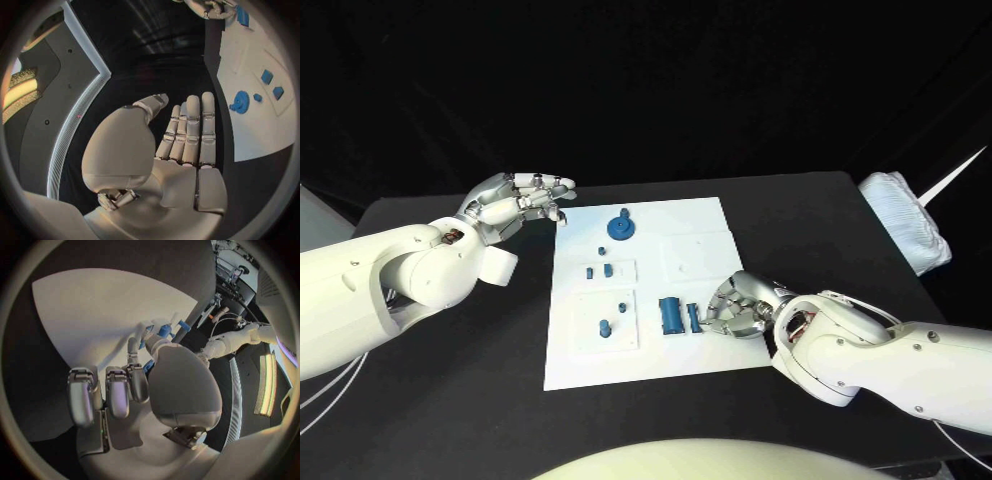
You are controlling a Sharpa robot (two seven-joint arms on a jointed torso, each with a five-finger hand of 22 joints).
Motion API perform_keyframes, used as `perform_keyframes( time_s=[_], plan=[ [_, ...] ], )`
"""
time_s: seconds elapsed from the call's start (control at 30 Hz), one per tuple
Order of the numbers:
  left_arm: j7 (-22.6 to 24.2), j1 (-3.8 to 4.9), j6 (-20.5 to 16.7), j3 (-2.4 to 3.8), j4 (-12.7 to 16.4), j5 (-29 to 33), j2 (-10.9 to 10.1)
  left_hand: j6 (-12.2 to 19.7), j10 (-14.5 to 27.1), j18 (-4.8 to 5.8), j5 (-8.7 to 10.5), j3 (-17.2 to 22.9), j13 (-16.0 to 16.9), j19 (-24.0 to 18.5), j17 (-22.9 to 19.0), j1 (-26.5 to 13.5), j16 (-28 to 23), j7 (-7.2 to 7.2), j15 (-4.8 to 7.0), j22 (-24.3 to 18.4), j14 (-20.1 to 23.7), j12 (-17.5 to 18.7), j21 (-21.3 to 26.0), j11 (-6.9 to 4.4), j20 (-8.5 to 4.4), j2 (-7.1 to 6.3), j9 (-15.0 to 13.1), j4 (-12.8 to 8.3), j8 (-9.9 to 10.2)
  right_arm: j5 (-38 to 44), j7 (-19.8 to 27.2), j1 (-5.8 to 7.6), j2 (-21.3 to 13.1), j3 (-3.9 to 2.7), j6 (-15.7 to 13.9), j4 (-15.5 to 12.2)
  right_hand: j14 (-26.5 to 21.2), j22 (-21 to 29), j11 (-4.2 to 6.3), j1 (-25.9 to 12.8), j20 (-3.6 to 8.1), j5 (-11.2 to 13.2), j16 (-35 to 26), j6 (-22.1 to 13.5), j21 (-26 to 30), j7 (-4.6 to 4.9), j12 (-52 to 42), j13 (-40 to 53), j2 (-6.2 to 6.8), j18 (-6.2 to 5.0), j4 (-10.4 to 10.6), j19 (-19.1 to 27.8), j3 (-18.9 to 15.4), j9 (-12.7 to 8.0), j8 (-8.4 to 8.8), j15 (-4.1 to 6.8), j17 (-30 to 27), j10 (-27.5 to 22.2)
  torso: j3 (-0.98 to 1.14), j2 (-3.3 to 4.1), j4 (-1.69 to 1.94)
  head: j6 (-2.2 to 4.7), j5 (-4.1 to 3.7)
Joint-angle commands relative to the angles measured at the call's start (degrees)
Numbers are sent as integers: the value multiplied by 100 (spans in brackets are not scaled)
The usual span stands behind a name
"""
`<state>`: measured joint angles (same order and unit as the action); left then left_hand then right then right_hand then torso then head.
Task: Assemble the parts on the task board
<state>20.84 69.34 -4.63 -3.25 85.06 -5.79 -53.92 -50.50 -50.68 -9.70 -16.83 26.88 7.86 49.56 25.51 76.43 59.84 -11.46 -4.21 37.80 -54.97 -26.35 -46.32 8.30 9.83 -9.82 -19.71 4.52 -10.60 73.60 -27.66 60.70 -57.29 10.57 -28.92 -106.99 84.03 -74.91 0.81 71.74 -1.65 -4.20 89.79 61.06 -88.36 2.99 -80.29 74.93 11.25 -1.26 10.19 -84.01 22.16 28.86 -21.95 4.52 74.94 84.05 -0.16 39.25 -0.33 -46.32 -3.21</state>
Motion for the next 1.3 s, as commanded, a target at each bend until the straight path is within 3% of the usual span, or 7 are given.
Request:
perform_keyframes(
  time_s=[0.03, 0.2, 0.7, 0.83, 1.17, 1.2, 1.3],
  plan=[
    [45, 1, 80, 3, -3, 31, 21, 34, 35, -76, 1, -3, -9, 44, -7, -14, -21, -19, -13, -5, 31, -26, 8, 1, 2, 38, 6, 22, 28, 99, 153, -4, -13, 1, -243, -25, 583, -1458, 23, -140, 19, -106, -10, -7, 35, 22, 30, 1039, 93, 87, 111, -552, -48, -15, 0, 10, 1446, 241, -2, -6, -2, 35, -2],
    [58, -7, 69, 2, -36, 49, 48, 34, 35, -76, 1, -3, -9, 44, -7, -14, -21, -19, -13, -5, 31, -26, 8, 1, 2, 38, 6, 22, 28, -395, 561, 66, -91, -16, -395, -62, 579, -1450, -58, -513, -22, -1000, -19, -215, 66, 124, 58, 1033, 157, 82, 493, -544, -295, -79, 139, -52, 1429, 225, -20, -47, -26, 107, -8],
    [374, -171, -381, 2, -713, 468, 580, 63, 38, -49, 21, -8, -28, -216, -148, 16, -299, -17, -77, -157, 489, -69, 322, 25, 60, 3, 2, 93, 55, -4658, 3713, 787, 443, -112, 133, 1769, 168, -631, -279, 336, -208, -586, -920, -786, 2808, 379, 2820, -373, -127, -400, 155, 209, -62, -138, 452, -232, 79, -1093, -158, -413, -40, 576, 18],
    [523, -199, -636, 3, -1095, 815, 801, 134, 529, 96, 26, -40, -249, -1056, -779, 103, -1471, -102, -443, -807, 1663, 183, 1506, 236, 364, -39, -23, 159, 63, -5288, 4366, 860, 891, -190, 357, 2640, -1171, 1008, -464, 473, -375, -440, -3483, -1058, 6694, 574, 5256, -2137, 8, -913, 60, 1531, 378, -154, 623, -419, -2591, -2298, -158, -480, -68, 736, 58],
    [898, -240, -893, 6, -1906, 998, 1263, 88, -178, -71, 50, -59, -429, -701, -1482, 186, -3184, -1, -471, -1721, 1118, 885, 2714, 195, 586, -51, 61, 283, 39, -5881, 5041, 868, 1646, -283, 724, 3894, -2852, 3963, -982, 364, -1138, -409, -7002, -1193, 8485, 936, 7404, -5526, 91, -927, -234, 3040, 1002, -402, 1042, -1112, -4739, -2537, -104, -526, -45, 986, 166],
    [524, -235, -639, 1, -1810, 759, 1205, 5050, 5068, 970, 1683, -2688, -786, -4956, -2551, -2176, -5984, 1146, 421, -3780, 5497, 2635, 4632, -830, -983, 982, 1971, -452, 1060, -5357, 4395, 879, 1552, -275, 317, 3728, -8403, 7491, -81, -1860, 165, 420, -8979, -6106, 8836, -299, 8029, -7493, -1125, 126, -1019, 8401, -2216, -2886, 2195, -452, -7494, -4328, -137, -514, -51, 898, 128],
    [534, -254, -731, 10, -1745, 754, 1197, 5050, 5068, 970, 1683, -2688, -786, -4956, -2551, -2738, -5984, 1146, 421, -3780, 5497, 2635, 4632, -830, -983, 982, 1971, -452, 1060, -5449, 4457, 836, 1539, -311, 233, 3636, -8403, 7491, -81, -2461, 165, 420, -8979, -6106, 8836, -299, 8029, -7493, -1125, 126, -1019, 8401, -2216, -2886, 2195, -452, -7494, -8405, -113, -560, -38, 945, 159]
  ],
)
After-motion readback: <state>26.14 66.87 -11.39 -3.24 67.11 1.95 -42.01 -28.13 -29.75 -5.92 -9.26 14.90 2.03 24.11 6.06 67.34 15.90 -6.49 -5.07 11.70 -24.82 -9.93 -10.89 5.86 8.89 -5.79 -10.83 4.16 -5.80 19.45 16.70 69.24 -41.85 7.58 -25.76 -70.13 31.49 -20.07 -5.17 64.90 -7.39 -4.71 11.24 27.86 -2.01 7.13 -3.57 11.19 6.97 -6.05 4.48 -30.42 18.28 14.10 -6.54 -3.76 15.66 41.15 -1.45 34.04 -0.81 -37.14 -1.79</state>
